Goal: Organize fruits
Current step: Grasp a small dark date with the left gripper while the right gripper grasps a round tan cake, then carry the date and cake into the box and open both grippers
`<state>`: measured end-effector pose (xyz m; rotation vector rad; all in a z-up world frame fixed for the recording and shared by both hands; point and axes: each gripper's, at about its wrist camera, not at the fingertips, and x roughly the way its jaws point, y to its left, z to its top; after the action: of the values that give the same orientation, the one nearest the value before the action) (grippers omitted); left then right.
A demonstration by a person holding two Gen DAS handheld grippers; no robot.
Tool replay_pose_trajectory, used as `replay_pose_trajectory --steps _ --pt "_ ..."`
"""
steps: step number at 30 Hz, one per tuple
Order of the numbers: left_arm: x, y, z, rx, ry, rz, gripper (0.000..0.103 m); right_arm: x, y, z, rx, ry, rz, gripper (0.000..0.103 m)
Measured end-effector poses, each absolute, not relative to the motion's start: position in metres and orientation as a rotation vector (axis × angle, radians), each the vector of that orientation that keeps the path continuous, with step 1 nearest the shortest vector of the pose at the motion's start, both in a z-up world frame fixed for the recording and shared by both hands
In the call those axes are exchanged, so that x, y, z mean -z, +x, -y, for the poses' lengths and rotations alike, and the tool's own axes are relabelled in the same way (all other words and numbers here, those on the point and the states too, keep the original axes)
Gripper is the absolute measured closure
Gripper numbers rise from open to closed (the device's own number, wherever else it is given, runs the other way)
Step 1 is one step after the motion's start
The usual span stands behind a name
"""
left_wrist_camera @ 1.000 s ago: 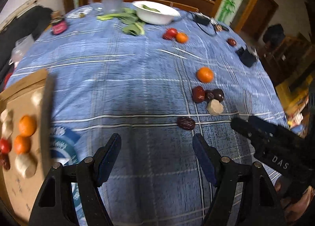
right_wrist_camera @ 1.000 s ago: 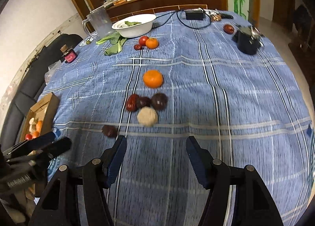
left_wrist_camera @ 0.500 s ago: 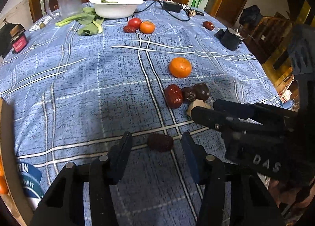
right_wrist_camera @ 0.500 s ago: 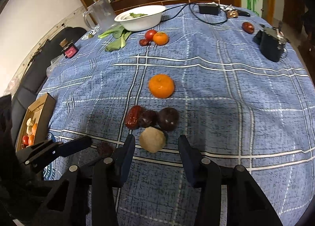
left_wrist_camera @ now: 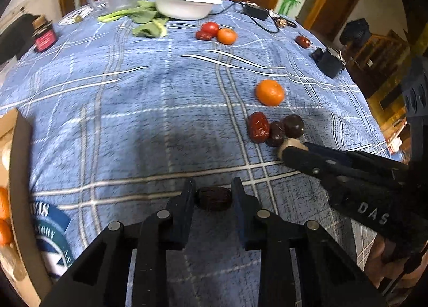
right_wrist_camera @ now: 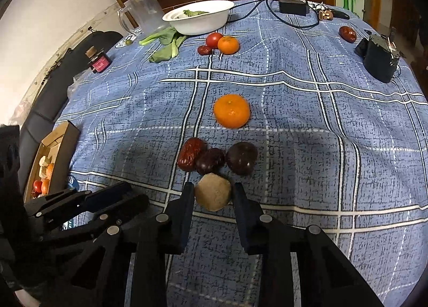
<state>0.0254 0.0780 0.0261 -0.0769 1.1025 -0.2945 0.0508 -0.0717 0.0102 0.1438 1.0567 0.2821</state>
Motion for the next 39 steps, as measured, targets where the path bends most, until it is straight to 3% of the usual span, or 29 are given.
replay_pose_trajectory --steps 11,22,29,39 --pt "-0.071 -0.021 -0.149 0.203 -0.208 -1.010 0.077 -0.041 0.025 0.029 -0.386 0.154 -1.025 0.072" --pt "-0.083 -0.086 -0.288 -0.065 -0.297 -0.977 0.077 -0.069 -0.013 -0.104 -0.663 0.063 -1.006 0.071" --pt "-0.065 -0.111 -0.358 -0.206 -0.344 -1.029 0.077 -0.049 -0.034 -0.178 -0.763 -0.012 -1.073 0.071" --pt "-0.045 -0.103 -0.368 -0.192 -0.311 -1.091 0.076 -0.011 -0.048 -0.232 -0.775 -0.135 -1.135 0.071"
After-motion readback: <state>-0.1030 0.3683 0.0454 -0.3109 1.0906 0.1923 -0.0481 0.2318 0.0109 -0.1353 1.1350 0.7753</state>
